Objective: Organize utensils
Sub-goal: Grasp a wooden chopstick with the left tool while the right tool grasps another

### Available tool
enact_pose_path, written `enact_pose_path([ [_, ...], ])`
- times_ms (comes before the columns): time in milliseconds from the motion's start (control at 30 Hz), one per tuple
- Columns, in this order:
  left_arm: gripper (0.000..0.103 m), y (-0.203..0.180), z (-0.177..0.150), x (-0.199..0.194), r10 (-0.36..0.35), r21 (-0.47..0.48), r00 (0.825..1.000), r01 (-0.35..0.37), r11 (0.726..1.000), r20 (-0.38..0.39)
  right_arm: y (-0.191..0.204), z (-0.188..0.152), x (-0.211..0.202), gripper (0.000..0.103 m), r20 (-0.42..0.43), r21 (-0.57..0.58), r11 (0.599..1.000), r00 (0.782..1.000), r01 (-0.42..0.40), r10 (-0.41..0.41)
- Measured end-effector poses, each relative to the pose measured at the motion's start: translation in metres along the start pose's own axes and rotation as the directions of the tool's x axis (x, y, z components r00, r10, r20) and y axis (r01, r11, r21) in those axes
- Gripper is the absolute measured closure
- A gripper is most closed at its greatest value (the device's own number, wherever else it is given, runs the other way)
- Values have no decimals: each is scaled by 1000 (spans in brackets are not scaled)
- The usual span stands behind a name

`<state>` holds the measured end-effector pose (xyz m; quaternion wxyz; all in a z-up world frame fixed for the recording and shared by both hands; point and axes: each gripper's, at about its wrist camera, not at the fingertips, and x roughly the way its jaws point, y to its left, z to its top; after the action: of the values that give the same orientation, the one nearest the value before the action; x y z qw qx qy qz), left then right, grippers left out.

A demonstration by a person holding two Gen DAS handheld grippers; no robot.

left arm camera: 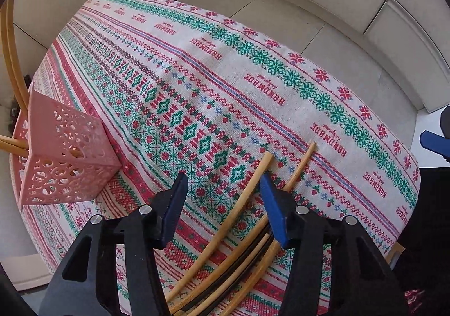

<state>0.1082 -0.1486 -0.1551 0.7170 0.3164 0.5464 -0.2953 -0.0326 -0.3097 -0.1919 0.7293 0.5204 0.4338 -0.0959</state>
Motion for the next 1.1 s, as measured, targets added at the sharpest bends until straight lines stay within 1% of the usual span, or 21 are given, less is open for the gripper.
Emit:
enact_pose_path([
  [100,52,2,3,2,6,7,1000,-6,1000,5,-1,-1,4,7,-12,7,1000,1000,4,-4],
  [167,50,2,0,8,16,17,1000,-16,1000,-7,-1,-1,5,7,-15,8,1000,1000,10,-10],
  [267,51,2,-1,7,18,29,1000,-19,999,13,-1,0,7,7,-15,5,1000,1000,17,-17],
  [300,55,0,-1,6,18,38,1000,-19,999,16,-1,0,8,7,-17,5,1000,1000,20,-20],
  [333,63,-2,-3,6,8,49,1000,-9,999,18,-1,0,9,7,-21,5,1000,1000,22,-22],
  [367,68,-7,-4,4,-2,55,1000,1,998,17,-1,0,10,7,-28,7,1000,999,24,-24],
  [400,80,-10,-5,7,-22,58,1000,21,998,12,-1,0,11,7,-32,8,1000,999,27,-27],
  [433,89,-12,-4,7,-54,54,999,54,997,3,-1,-1,11,7,-34,7,1000,999,30,-30],
  [500,89,-10,-2,7,-81,30,997,81,996,-11,-1,-1,12,7,-31,6,999,999,33,-33],
  [600,89,5,-2,7,-172,-49,985,172,984,-5,2,-2,13,7,-33,0,999,999,35,-35],
  [633,89,7,-5,6,-167,-64,986,167,984,10,3,-2,15,7,-38,-3,999,999,36,-36],
  [700,90,2,-12,2,-82,-62,996,84,994,41,4,-3,16,7,-40,-11,999,998,44,-44],
  [733,90,-1,-19,-3,-50,-75,996,56,996,75,4,-3,16,7,-37,-14,999,998,48,-49],
  [767,90,-2,-23,-9,-37,-94,994,47,994,105,5,-4,16,7,-34,-15,999,998,52,-53],
  [800,90,-2,-29,-18,-6,-126,989,25,992,146,5,-4,17,7,-33,-16,998,998,56,-56],
  [833,90,0,-37,-28,36,-167,981,-3,986,192,6,-4,18,7,-33,-19,998,998,58,-59],
  [867,90,4,-45,-40,58,-214,970,-6,977,235,8,-5,19,7,-34,-23,998,998,61,-61],
  [900,90,8,-56,-53,86,-261,958,-13,965,273,10,-7,21,7,-34,-30,998,997,63,-64],
  [967,91,14,-71,-75,151,-320,931,-39,947,331,15,-11,24,7,-32,-59,995,996,78,-80],
  [1067,92,19,-95,-108,229,-379,894,-73,923,385,27,-21,32,7,-49,-121,987,992,109,-116],
  [1100,92,31,-95,-113,244,-392,885,-77,917,396,31,-24,35,7,-56,-141,982,990,122,-131],
])
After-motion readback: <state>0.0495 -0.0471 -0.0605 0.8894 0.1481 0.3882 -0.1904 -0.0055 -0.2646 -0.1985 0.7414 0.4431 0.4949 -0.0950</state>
